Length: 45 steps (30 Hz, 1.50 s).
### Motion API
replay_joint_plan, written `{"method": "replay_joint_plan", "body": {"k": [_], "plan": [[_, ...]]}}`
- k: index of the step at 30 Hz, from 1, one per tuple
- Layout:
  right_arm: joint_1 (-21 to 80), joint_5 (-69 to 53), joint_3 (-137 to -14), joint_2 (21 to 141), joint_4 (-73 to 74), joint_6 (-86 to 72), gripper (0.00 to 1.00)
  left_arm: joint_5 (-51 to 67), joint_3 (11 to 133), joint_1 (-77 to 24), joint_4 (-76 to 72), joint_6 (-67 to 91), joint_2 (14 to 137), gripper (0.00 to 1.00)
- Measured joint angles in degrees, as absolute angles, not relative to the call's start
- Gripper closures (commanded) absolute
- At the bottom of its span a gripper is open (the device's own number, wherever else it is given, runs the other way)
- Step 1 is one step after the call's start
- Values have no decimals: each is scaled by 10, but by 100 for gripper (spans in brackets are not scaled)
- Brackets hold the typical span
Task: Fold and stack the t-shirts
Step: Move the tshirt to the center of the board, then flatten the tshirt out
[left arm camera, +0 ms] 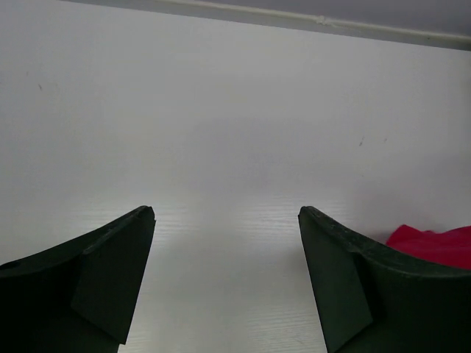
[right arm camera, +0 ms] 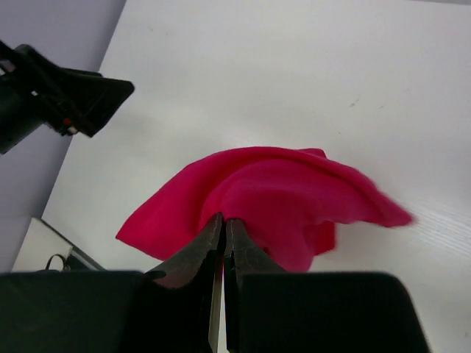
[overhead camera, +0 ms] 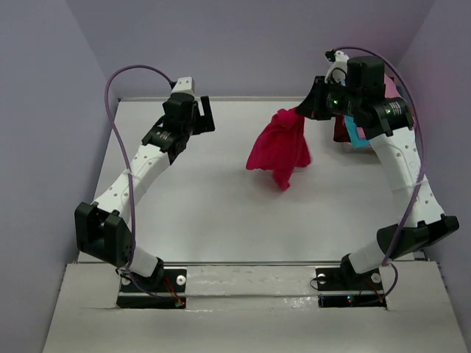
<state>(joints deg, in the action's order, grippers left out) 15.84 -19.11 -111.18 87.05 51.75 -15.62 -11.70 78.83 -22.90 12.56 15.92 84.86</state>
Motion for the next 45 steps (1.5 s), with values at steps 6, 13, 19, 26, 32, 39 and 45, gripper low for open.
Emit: {"method": "replay_joint_plan", "body": {"k": [6,13,19,26,32,39,45], "plan": [[193,-211,-1123,872,527,-147,93,-133,768,-229,122,159,842,8],[196,-203,-1085,907,523,-147,36,-140,764,-229,119,160,842,8],[198,-187,-1020,960,521,-154,20,-142,756,-229,116,160,840,7],[225,-179,-1015,1011,517,-167,26,-141,746,-232,120,173,840,8],[303,-178,-1020,1094,499,-180,32,-122,690,-233,123,211,839,8],[362,-176,-1031,1161,497,-193,33,-90,605,-237,136,256,838,8],[361,-178,-1036,1162,491,-204,34,-69,596,-239,136,276,838,8]]}}
